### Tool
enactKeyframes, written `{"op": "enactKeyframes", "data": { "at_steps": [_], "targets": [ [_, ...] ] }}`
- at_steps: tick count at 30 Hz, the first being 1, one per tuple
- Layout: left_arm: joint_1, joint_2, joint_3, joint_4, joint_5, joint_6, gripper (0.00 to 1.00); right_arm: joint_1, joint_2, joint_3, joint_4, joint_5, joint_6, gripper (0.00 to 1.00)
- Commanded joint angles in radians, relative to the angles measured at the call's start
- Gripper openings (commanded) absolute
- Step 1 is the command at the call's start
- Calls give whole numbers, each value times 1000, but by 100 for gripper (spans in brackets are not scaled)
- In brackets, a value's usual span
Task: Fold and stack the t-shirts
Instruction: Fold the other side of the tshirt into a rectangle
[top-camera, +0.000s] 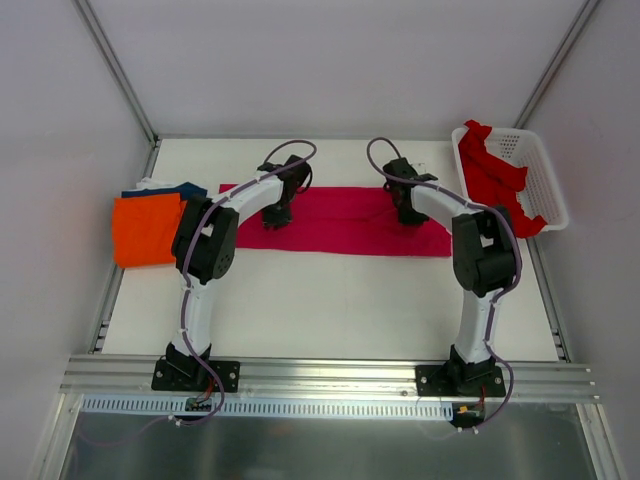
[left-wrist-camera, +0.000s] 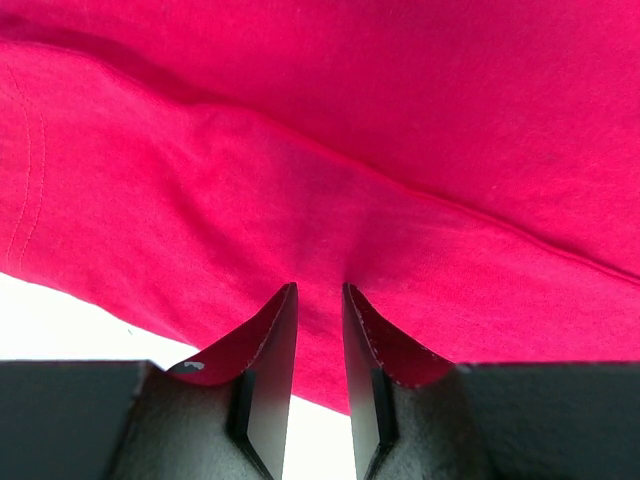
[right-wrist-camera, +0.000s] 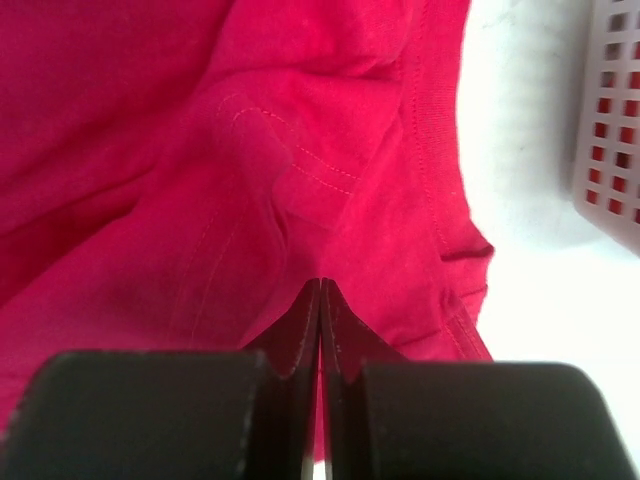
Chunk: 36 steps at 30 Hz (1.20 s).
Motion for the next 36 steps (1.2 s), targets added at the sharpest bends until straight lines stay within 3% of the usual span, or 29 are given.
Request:
{"op": "enactKeyframes", "data": {
  "at_steps": [1,10,19,30,36],
  "targets": [
    [7,6,-9,-7,-6,-2,24,6,-132,34,10,11,5,0],
    [8,30,-10,-2,0,-5,22,4,-151,115,21,-56,-21,1],
    [8,44,-24,-2,3,-11,22,-5,-3,233,36,-120,-31,1],
    [8,46,-51,7,3,-16,22,-5,-187,8,47,-52,10,0],
    [8,46,-65,14,13,-19,21,-8,-201,-50,21,-15,28,1]
  ]
}}
